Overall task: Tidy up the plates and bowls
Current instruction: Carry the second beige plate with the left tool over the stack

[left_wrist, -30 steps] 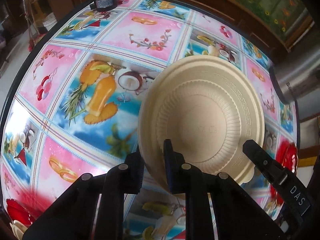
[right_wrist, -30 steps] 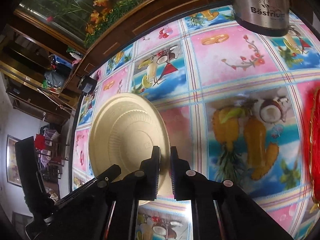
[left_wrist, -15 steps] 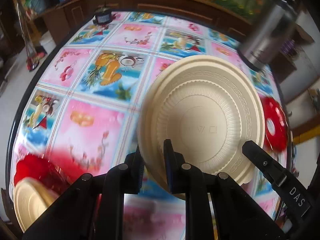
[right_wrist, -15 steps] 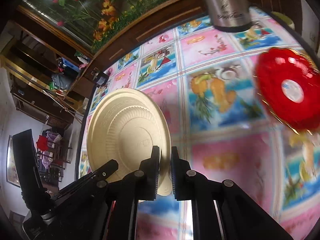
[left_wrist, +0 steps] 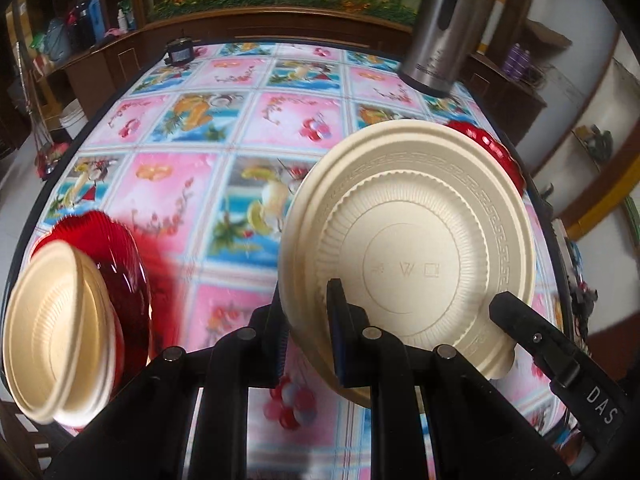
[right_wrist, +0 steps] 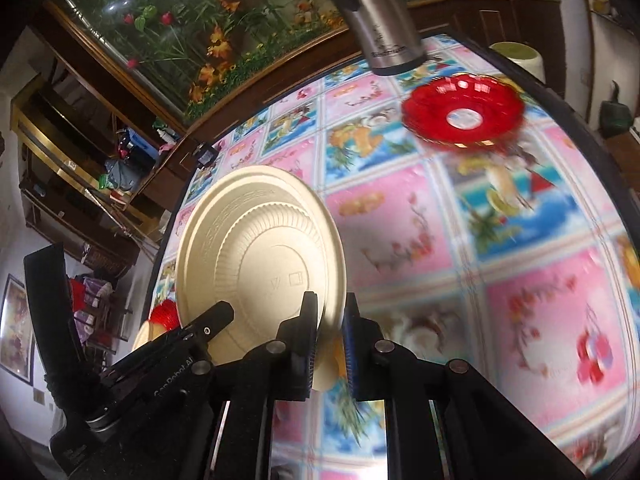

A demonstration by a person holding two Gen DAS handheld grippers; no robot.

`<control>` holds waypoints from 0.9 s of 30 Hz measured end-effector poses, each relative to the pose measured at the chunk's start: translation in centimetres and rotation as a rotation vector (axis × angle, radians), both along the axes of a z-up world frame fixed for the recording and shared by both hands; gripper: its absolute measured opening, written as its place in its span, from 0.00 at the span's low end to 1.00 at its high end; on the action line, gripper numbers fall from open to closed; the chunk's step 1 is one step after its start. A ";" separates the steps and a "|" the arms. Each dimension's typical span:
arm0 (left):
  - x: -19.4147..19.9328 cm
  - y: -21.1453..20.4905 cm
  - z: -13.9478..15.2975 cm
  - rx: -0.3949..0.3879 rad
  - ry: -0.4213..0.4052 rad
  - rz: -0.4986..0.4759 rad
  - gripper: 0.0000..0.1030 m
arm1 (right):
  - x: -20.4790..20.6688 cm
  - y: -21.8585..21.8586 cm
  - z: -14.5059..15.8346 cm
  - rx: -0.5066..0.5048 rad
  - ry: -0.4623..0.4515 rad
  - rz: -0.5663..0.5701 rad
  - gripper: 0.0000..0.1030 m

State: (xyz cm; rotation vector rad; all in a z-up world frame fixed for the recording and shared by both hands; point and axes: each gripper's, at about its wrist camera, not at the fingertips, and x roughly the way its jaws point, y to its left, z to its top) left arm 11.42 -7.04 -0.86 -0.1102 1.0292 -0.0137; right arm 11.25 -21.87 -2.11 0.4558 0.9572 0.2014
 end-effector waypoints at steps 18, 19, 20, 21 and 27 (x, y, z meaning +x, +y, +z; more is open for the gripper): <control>-5.5 1.7 -0.2 0.002 -0.079 -0.003 0.15 | -6.2 1.8 -0.3 -0.019 -0.037 0.004 0.12; -5.7 1.8 -0.1 0.002 -0.083 -0.003 0.15 | -6.4 1.9 -0.3 -0.021 -0.041 0.006 0.12; -5.9 1.9 0.0 0.002 -0.087 -0.003 0.15 | -6.6 2.1 -0.2 -0.024 -0.046 0.008 0.12; -6.1 1.9 0.0 0.002 -0.091 -0.002 0.15 | -6.8 2.2 -0.1 -0.026 -0.051 0.009 0.12; -6.9 2.3 0.1 0.003 -0.104 0.003 0.15 | -7.5 2.6 0.0 -0.028 -0.062 0.016 0.12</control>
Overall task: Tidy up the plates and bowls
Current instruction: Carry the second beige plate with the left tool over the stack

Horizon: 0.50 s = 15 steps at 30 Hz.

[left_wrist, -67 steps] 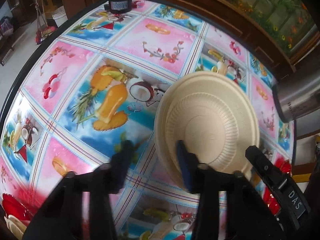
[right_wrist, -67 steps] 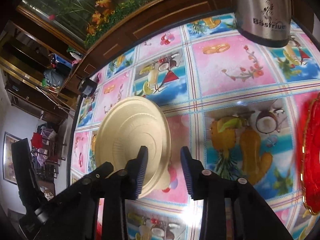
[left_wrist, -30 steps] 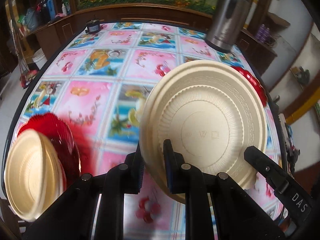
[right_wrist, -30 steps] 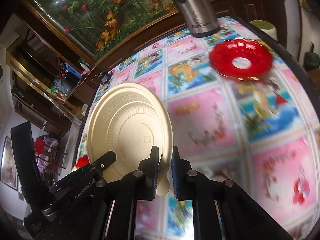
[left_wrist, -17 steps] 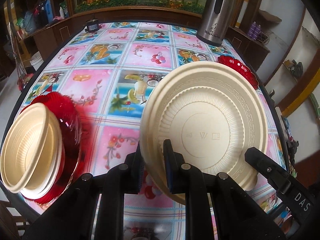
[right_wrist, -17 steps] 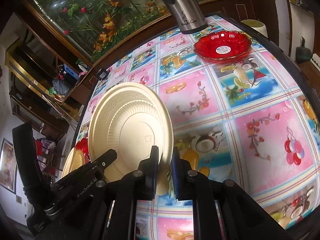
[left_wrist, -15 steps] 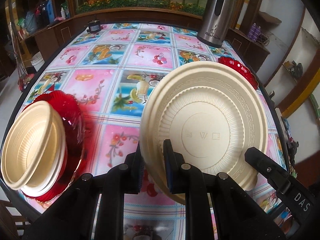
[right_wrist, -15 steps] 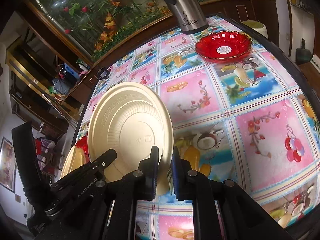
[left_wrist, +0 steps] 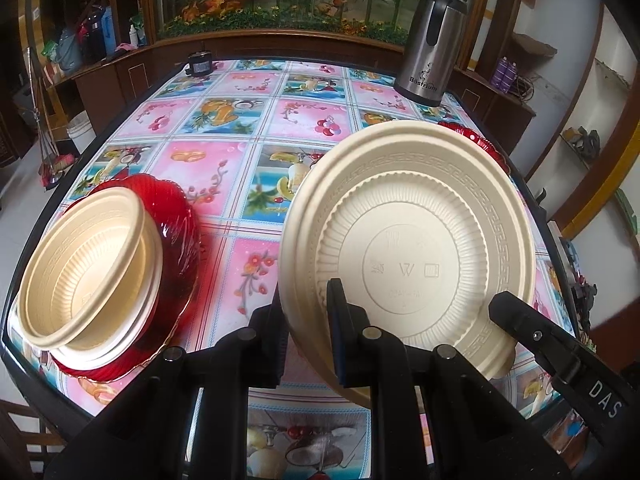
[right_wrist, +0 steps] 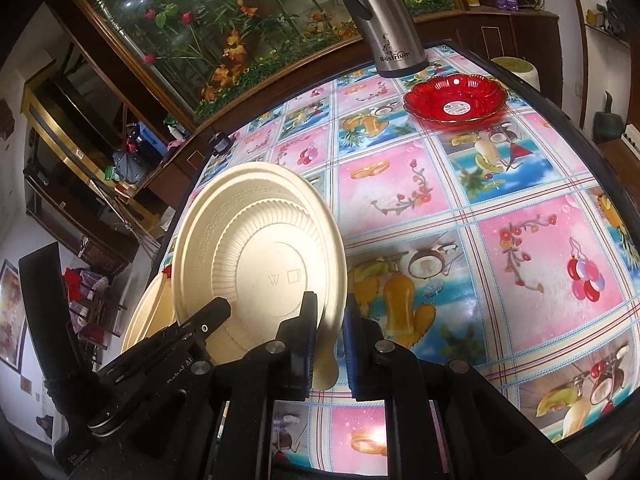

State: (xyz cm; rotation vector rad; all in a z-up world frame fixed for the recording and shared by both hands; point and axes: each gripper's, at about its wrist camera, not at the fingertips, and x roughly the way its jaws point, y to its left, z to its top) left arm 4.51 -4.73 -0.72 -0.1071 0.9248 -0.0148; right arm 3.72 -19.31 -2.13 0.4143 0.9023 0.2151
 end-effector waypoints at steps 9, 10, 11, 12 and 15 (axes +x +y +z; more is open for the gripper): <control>-1.2 1.2 -0.1 -0.008 -0.012 0.017 0.15 | -0.6 0.9 -0.1 -0.003 -0.004 0.022 0.12; -1.3 1.3 -0.1 -0.008 -0.014 0.020 0.15 | -0.7 1.0 -0.1 -0.003 -0.005 0.024 0.12; -1.3 1.5 -0.1 -0.010 -0.015 0.022 0.15 | -0.8 1.2 -0.1 -0.004 -0.007 0.028 0.12; -1.5 1.7 -0.1 -0.012 -0.016 0.025 0.15 | -0.9 1.4 -0.1 -0.004 -0.008 0.031 0.12; -1.7 2.1 0.0 -0.013 -0.021 0.030 0.15 | -0.9 1.7 0.0 -0.008 -0.012 0.040 0.12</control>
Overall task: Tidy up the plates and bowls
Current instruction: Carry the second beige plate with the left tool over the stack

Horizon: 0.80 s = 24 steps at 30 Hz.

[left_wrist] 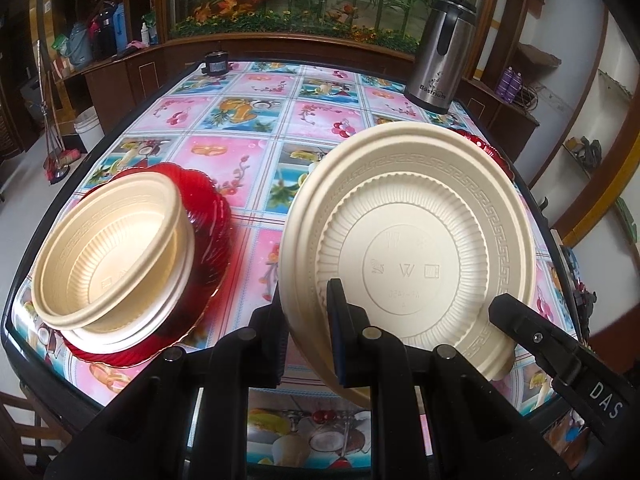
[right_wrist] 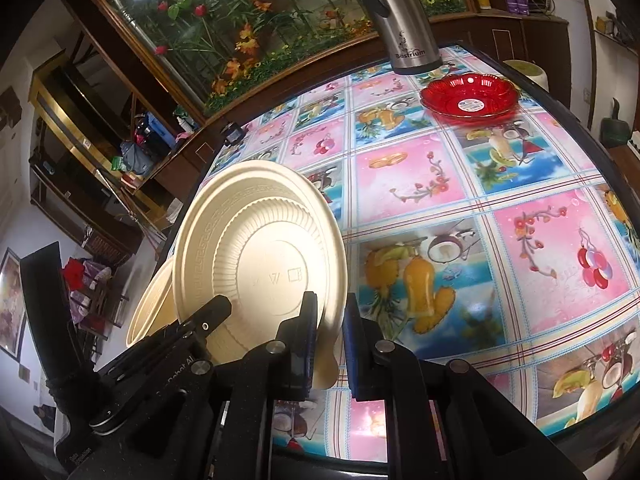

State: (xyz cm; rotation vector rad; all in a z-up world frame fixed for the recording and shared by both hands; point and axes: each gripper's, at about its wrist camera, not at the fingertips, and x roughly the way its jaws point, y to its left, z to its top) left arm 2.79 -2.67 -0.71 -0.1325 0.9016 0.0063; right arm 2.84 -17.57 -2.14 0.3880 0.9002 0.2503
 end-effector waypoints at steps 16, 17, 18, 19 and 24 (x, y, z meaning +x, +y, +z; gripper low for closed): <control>-0.8 1.6 1.1 -0.002 -0.041 0.023 0.15 | -0.1 1.4 0.6 -0.006 -0.028 0.041 0.12; -0.8 1.7 1.2 -0.001 -0.046 0.024 0.15 | -0.1 1.6 0.7 -0.006 -0.032 0.044 0.12; -0.8 1.8 1.3 0.002 -0.050 0.025 0.15 | -0.1 1.6 0.8 -0.006 -0.037 0.046 0.12; -0.8 2.0 1.4 0.004 -0.054 0.029 0.15 | -0.1 1.8 1.0 -0.006 -0.041 0.049 0.12; -0.8 3.1 1.9 0.008 -0.068 0.058 0.15 | 0.2 2.7 1.6 -0.004 -0.058 0.074 0.12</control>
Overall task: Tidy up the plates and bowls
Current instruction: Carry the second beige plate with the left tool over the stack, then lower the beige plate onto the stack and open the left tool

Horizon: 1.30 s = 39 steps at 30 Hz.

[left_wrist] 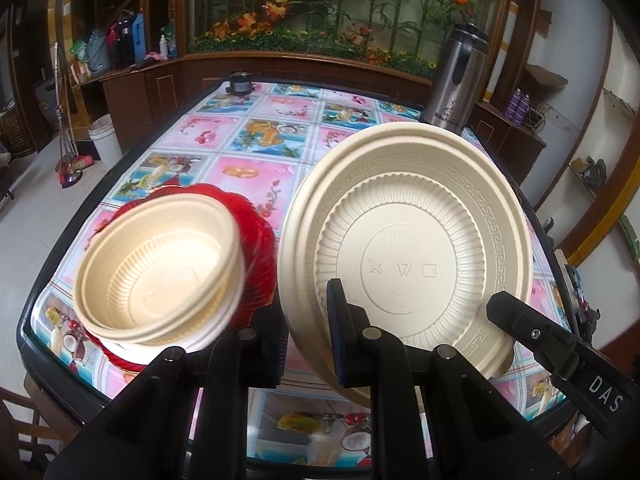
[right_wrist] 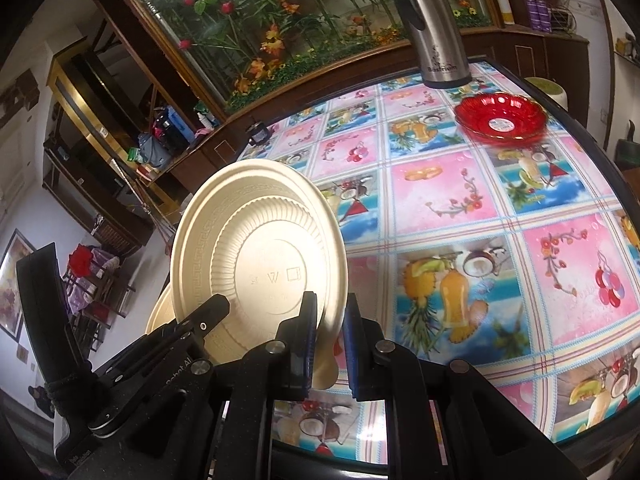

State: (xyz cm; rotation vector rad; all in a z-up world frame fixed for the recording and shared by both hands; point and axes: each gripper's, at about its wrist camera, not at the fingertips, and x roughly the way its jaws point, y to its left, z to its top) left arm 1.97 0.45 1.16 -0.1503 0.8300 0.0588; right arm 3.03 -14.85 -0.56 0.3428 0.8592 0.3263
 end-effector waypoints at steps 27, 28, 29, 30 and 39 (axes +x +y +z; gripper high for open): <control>-0.5 11.3 1.7 -0.029 -0.022 0.267 0.15 | 3.9 12.7 2.6 0.002 -0.042 0.269 0.12; -0.6 11.6 1.6 -0.032 -0.018 0.273 0.15 | 4.1 13.0 2.6 -0.002 -0.040 0.274 0.12; -0.6 11.9 1.5 -0.035 -0.015 0.279 0.15 | 4.3 13.5 2.5 -0.004 -0.035 0.281 0.12; -0.5 12.2 1.4 -0.036 -0.011 0.282 0.15 | 4.5 13.9 2.4 -0.002 -0.028 0.290 0.12; 0.2 13.9 0.8 -0.051 0.022 0.312 0.16 | 5.6 16.5 1.9 -0.023 0.002 0.325 0.12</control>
